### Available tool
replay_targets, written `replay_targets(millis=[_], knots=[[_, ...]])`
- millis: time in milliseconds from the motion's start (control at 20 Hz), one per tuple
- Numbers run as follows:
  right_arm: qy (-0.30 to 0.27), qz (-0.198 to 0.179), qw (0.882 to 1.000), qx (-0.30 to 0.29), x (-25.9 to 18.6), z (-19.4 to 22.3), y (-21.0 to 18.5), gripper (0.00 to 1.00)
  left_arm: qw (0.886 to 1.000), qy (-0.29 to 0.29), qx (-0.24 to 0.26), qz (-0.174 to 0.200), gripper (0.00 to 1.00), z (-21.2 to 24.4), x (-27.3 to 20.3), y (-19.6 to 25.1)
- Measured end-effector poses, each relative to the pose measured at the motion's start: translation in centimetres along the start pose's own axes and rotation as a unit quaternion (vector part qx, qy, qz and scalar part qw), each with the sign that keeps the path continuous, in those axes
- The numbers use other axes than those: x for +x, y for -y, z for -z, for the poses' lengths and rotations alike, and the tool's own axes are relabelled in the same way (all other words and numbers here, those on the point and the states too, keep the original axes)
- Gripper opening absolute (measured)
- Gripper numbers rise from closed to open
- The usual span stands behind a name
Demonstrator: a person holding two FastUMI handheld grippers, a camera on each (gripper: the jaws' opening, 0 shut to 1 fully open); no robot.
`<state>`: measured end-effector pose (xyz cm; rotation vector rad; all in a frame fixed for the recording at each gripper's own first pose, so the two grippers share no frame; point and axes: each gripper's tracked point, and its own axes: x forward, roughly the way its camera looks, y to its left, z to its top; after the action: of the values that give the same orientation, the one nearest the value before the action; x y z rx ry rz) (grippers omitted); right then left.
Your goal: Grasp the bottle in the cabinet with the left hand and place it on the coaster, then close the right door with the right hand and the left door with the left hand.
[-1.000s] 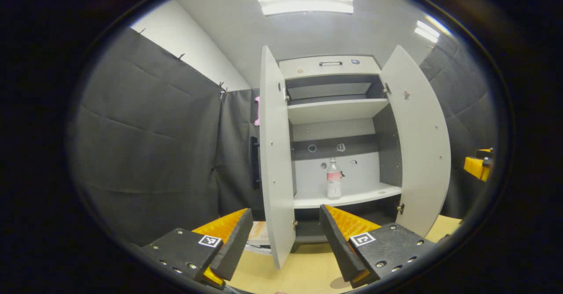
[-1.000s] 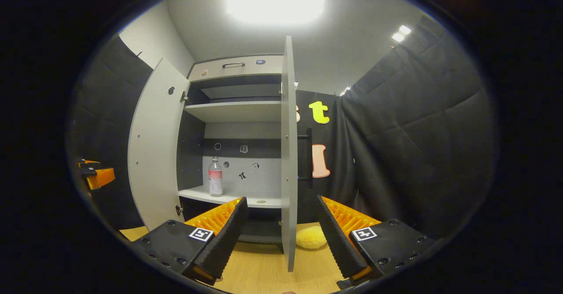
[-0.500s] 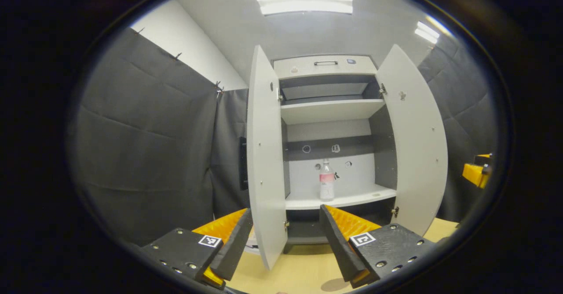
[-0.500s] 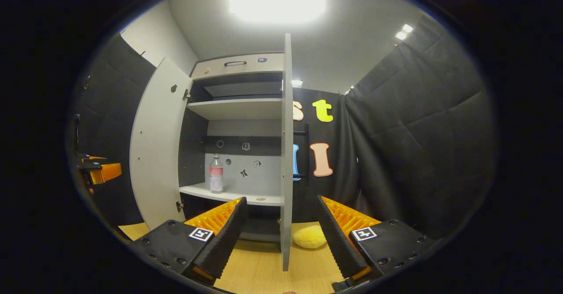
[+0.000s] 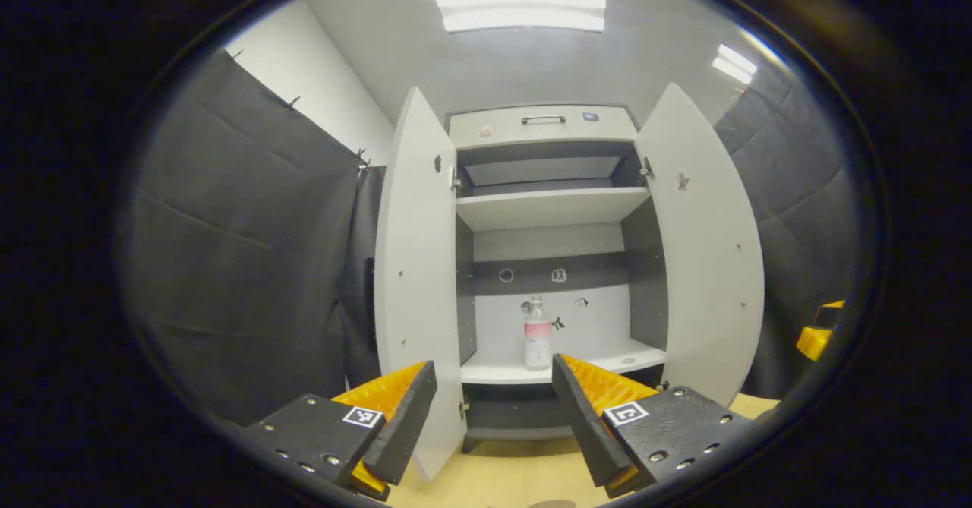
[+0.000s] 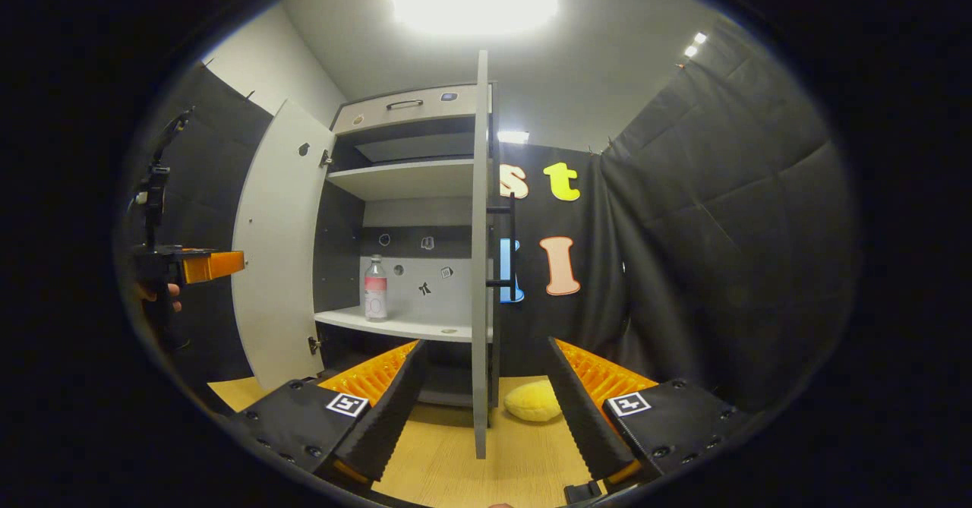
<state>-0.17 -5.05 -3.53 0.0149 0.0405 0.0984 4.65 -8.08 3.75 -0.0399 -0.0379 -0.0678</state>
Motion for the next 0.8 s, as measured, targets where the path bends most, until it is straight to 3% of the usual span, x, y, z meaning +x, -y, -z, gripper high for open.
replay_targets(millis=[100,150,200,250,800], knots=[[-0.004,0.005,1.000,0.000,0.1,0.5,0.6,0.98,1.000,-0.001,-0.003,0.004,0.89,-0.1,1.7,0.3],[-0.007,0.009,1.000,-0.001,0.1,0.6,0.9,0.98,1.000,-0.001,-0.005,0.008,0.96,0.0,2.6,0.5],[-0.008,0.013,1.000,-0.002,0.2,0.6,1.1,0.99,1.000,-0.001,-0.007,0.012,0.96,0.1,3.5,0.7],[-0.006,0.016,1.000,-0.002,0.2,0.5,1.3,0.99,1.000,0.000,-0.008,0.018,0.89,0.1,4.4,1.0],[0.003,0.053,0.998,-0.016,2.7,0.0,0.0,0.98,0.996,-0.018,-0.029,0.082,0.90,3.4,16.5,4.5]])
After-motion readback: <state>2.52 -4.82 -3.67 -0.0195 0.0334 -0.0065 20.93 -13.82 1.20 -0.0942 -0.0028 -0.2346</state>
